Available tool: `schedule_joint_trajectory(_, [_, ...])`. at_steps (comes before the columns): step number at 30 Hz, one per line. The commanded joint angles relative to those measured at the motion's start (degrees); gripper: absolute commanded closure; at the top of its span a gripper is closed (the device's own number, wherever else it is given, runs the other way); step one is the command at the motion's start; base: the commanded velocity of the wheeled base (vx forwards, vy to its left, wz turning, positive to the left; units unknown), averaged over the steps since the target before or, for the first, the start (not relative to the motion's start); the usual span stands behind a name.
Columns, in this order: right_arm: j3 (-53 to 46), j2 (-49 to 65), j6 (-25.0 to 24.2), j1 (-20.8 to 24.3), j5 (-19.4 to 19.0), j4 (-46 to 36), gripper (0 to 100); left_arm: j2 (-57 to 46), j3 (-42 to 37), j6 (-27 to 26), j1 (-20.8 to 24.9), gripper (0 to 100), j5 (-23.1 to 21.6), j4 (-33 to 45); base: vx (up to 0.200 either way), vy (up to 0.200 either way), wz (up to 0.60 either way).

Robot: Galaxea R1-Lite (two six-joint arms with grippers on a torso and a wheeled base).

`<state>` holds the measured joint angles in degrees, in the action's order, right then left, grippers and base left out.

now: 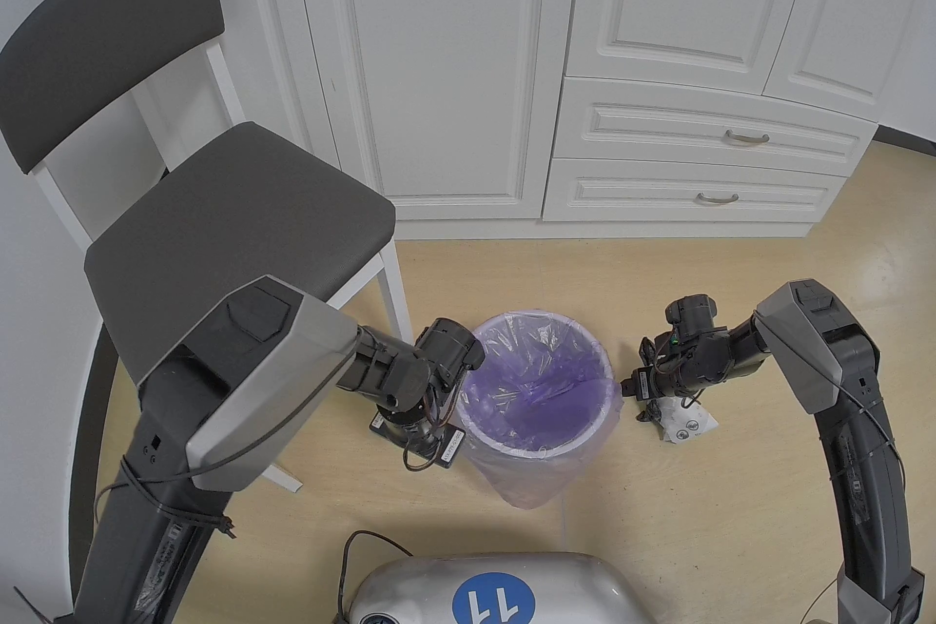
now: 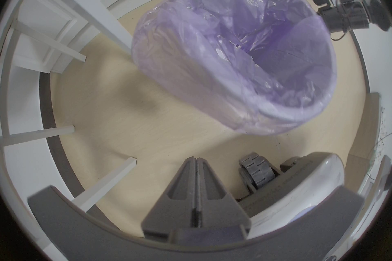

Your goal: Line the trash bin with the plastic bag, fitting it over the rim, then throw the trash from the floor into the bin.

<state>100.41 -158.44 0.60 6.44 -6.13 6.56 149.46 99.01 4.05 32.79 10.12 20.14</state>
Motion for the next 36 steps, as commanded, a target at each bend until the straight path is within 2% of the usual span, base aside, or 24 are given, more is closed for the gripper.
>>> schedule_joint_trajectory(1, [-0.7, 0.7, -1.7, -1.3, -0.2, 0.3, 0, -16.7, -25.9, 0.2, -1.2, 100, 1.5, -16.1, 0.0, 0.0, 0.0])
schedule_joint_trajectory(4, [-0.7, 0.7, -1.5, -1.3, -0.2, 0.2, 0, -20.1, -37.1, -0.3, -1.2, 100, 1.6, -28.4, 0.0, 0.0, 0.0])
schedule_joint_trajectory(7, [-1.2, 1.0, -2.0, -1.5, -0.3, 0.0, 0, -21.8, -43.8, -0.4, -1.2, 100, 1.5, -37.5, 0.0, 0.0, 0.0])
schedule_joint_trajectory(10, [-3.3, 2.8, -2.6, -2.7, -0.4, 0.4, 0, -22.3, -46.7, 0.3, -1.6, 100, 1.2, -42.6, 0.0, 0.0, 0.0])
schedule_joint_trajectory(14, [-6.1, 3.9, -2.5, -3.8, -0.9, 0.8, 0, -22.3, -48.5, 0.3, -2.0, 100, 1.0, -44.6, 0.0, 0.0, 0.0])
schedule_joint_trajectory(15, [-9.9, 5.0, -2.6, -5.1, -2.4, 3.6, 0, -22.5, -50.7, 0.3, -2.4, 100, 1.0, -46.8, 0.0, 0.0, 0.0])
schedule_joint_trajectory(16, [-11.3, 5.5, -2.7, -5.6, -2.7, 5.5, 0, -22.5, -51.6, 0.3, -2.5, 0, 1.0, -47.8, 0.0, 0.0, 0.0])
schedule_joint_trajectory(22, [-17.1, 6.8, -9.4, -7.7, -2.7, 16.6, 0, -22.7, -58.3, 0.8, -3.7, 0, 1.3, -57.8, 0.0, 0.0, 0.0])
schedule_joint_trajectory(28, [-17.8, 7.1, -16.1, -7.4, -1.4, 17.8, 0, -22.5, -64.8, 0.6, -4.4, 0, 0.8, -67.9, 0.0, 0.0, 0.0])
schedule_joint_trajectory(33, [-18.4, 7.4, -21.6, -7.2, 4.1, 18.5, 0, -21.9, -72.6, 0.4, -5.2, 0, -2.6, -83.0, 0.0, 0.0, 0.0])
schedule_joint_trajectory(36, [-20.3, 7.4, -23.9, -7.1, 7.0, 22.7, 0, -22.6, -76.5, 0.4, -5.2, 0, -3.1, -90.5, 0.0, 0.0, 0.0])
